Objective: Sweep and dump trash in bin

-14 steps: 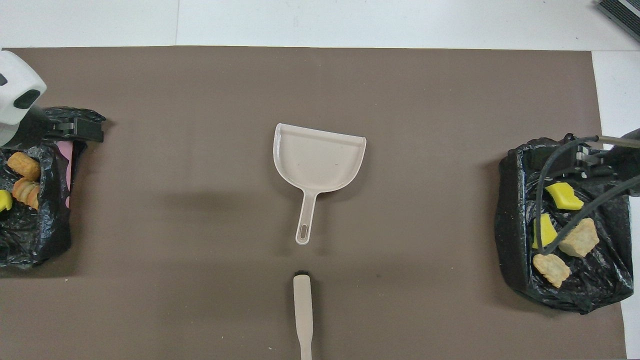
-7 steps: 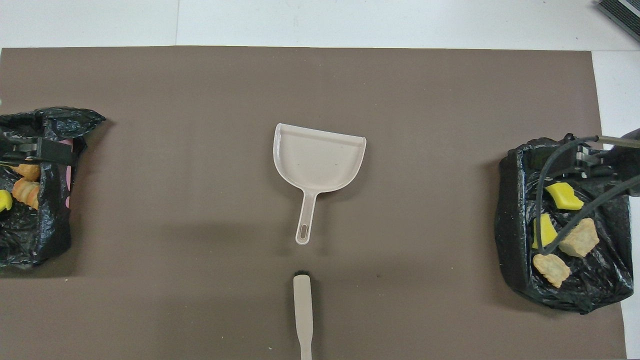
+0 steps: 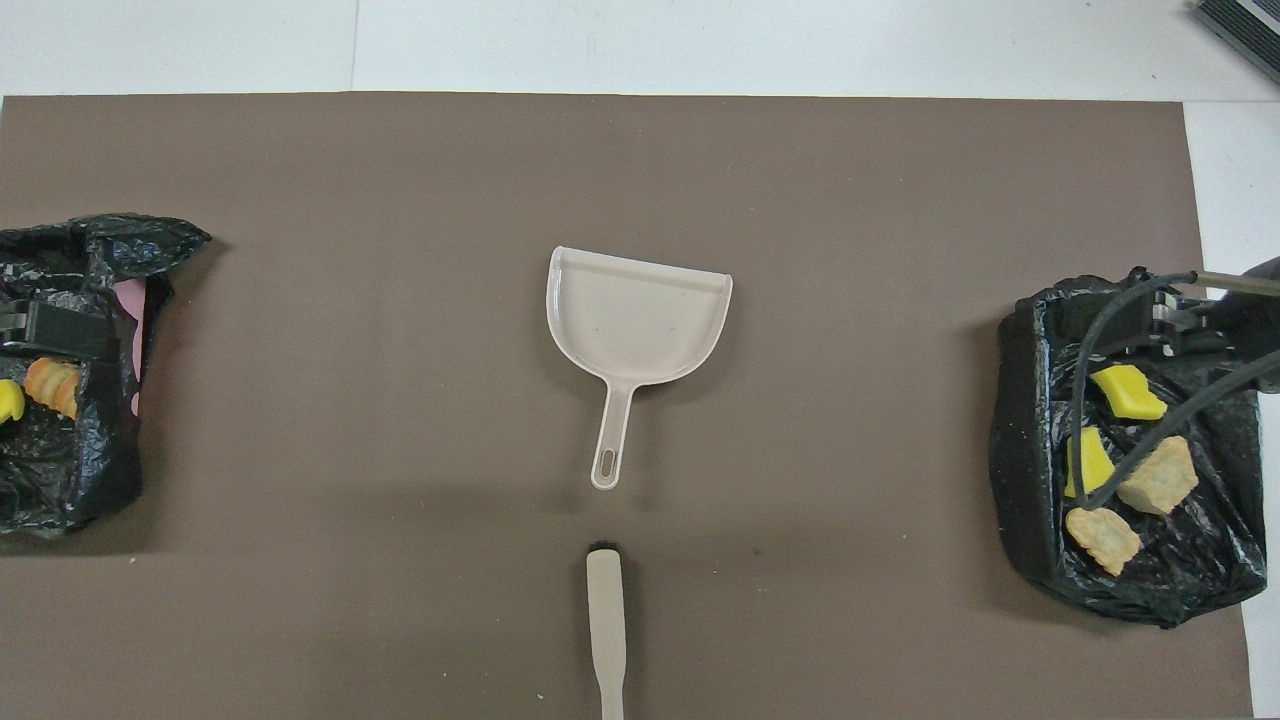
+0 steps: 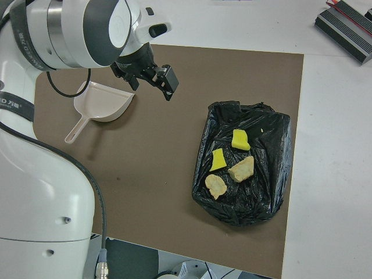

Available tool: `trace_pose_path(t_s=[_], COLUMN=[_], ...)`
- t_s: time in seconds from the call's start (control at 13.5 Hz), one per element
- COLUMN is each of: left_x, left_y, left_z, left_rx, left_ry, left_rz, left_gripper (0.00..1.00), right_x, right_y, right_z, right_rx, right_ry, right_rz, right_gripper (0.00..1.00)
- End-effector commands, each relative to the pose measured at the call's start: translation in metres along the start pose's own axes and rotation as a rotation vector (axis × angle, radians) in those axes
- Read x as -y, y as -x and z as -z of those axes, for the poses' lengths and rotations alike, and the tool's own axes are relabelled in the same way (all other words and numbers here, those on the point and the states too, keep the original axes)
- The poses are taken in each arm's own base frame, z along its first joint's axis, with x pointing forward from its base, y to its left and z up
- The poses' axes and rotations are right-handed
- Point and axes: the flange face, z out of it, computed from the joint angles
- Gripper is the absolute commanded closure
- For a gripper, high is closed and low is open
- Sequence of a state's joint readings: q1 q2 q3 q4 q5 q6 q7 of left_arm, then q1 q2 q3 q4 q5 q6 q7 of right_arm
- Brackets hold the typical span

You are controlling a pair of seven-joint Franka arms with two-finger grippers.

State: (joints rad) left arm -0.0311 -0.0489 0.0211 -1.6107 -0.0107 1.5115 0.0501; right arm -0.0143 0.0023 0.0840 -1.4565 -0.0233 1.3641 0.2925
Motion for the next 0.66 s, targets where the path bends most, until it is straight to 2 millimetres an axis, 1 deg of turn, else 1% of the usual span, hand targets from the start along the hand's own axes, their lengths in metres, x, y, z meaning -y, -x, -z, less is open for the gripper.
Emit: trace_pose_path(t_s=[0.0, 0.59], left_x=[0.0006, -0.0012], left_y=[0.0000, -0.0004], left_z=[0.0125, 0.0135], left_rx=[0.018, 0.003], left_ry=[-0.018, -0.017], left_rz=[-0.012, -0.014], left_gripper=[0.00, 0.00], right_x=[-0.0039, -0.0039], right_y=[0.0046, 0.0046], right_z=[-0.0004, -0.0004], right_rx=[0.001, 0.001], right_ry=[-0.018, -0.018], right_rz=[0.009, 0.009], right_gripper=[0.00, 0.00])
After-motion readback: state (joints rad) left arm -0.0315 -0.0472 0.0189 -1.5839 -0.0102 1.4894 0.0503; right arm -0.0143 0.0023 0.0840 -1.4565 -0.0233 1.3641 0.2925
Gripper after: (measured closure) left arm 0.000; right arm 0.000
